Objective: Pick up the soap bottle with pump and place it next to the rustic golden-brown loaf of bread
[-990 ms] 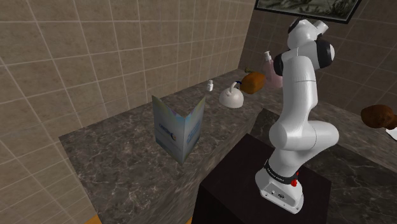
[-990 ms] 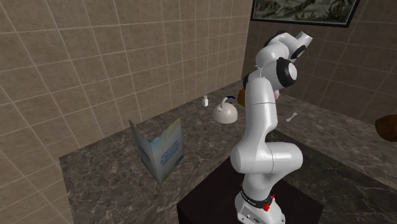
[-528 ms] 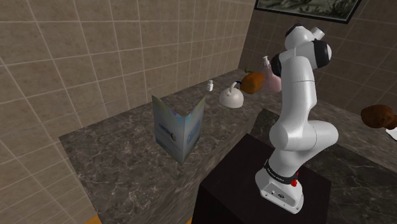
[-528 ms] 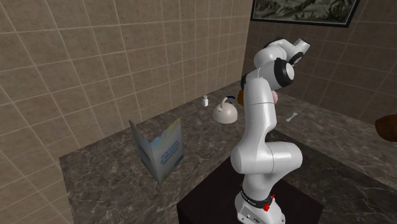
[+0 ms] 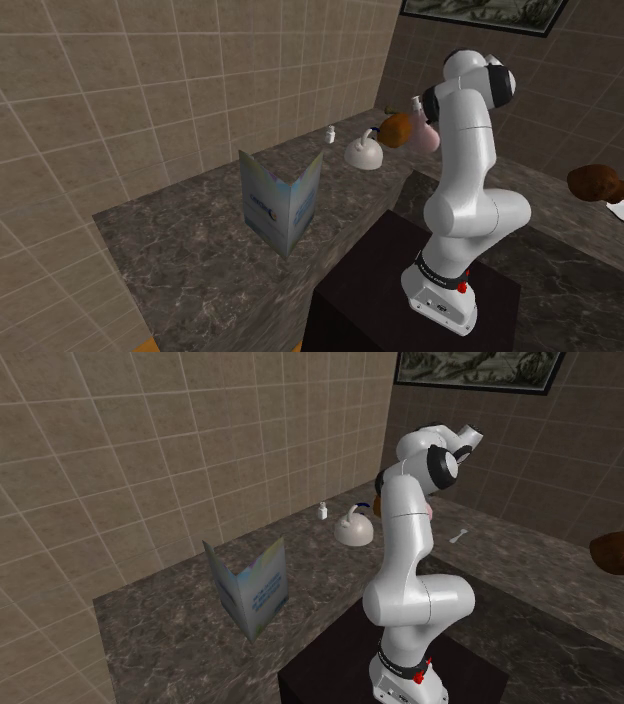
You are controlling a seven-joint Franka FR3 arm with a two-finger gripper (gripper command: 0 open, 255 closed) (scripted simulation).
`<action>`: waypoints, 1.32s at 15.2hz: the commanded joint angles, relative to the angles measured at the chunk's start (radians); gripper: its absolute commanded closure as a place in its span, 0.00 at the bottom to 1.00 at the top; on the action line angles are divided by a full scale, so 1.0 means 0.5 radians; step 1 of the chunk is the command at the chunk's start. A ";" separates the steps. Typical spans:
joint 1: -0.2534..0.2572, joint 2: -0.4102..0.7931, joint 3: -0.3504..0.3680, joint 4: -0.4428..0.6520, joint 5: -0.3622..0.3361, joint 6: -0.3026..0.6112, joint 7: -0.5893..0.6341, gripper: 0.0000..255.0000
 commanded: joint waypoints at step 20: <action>0.016 0.094 0.059 -0.137 0.093 0.168 -0.124 0.00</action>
